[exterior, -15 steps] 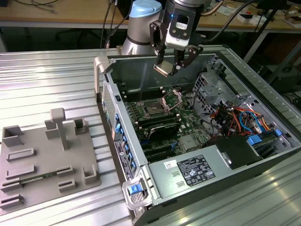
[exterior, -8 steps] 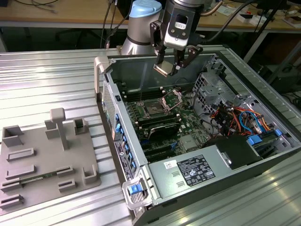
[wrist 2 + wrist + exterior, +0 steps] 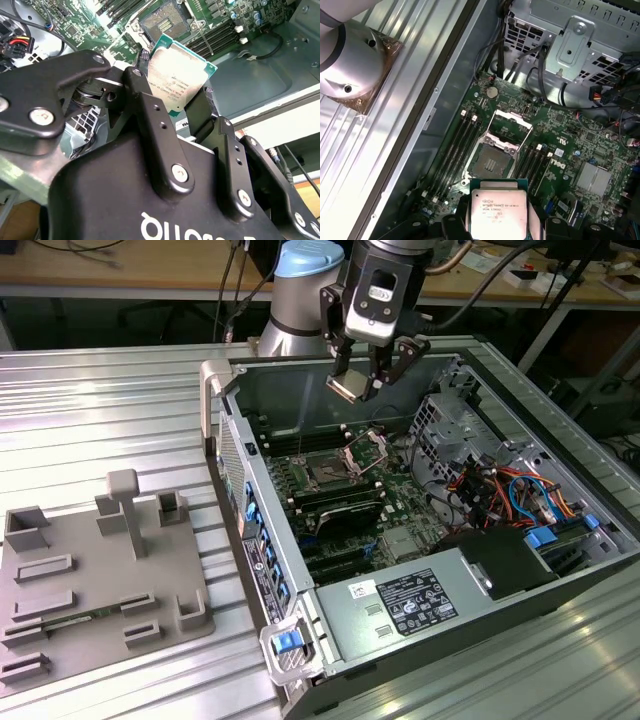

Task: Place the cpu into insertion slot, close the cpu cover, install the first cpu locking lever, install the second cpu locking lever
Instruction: 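Place the cpu into insertion slot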

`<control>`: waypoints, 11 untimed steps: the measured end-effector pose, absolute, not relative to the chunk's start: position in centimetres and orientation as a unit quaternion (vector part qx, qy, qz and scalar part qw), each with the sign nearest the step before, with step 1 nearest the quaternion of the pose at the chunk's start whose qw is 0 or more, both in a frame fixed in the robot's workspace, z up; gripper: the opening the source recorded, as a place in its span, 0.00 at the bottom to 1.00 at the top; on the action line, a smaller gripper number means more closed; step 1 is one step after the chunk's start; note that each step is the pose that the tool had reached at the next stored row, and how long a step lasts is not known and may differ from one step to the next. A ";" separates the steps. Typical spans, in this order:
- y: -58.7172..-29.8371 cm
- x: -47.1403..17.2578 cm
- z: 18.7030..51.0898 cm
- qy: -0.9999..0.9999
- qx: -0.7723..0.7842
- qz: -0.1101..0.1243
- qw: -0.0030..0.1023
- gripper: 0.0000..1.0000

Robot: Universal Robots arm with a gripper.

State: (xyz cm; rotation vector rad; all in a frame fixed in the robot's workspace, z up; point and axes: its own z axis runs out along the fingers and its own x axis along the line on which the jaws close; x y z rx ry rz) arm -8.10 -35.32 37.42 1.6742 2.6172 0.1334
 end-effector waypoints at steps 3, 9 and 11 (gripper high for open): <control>-35.3 -8.1 37.4 0.839 0.543 0.043 0.016 0.55; -35.3 -8.1 37.4 0.833 0.552 0.043 0.017 0.55; -35.3 -8.1 37.4 0.830 0.555 0.043 0.017 0.55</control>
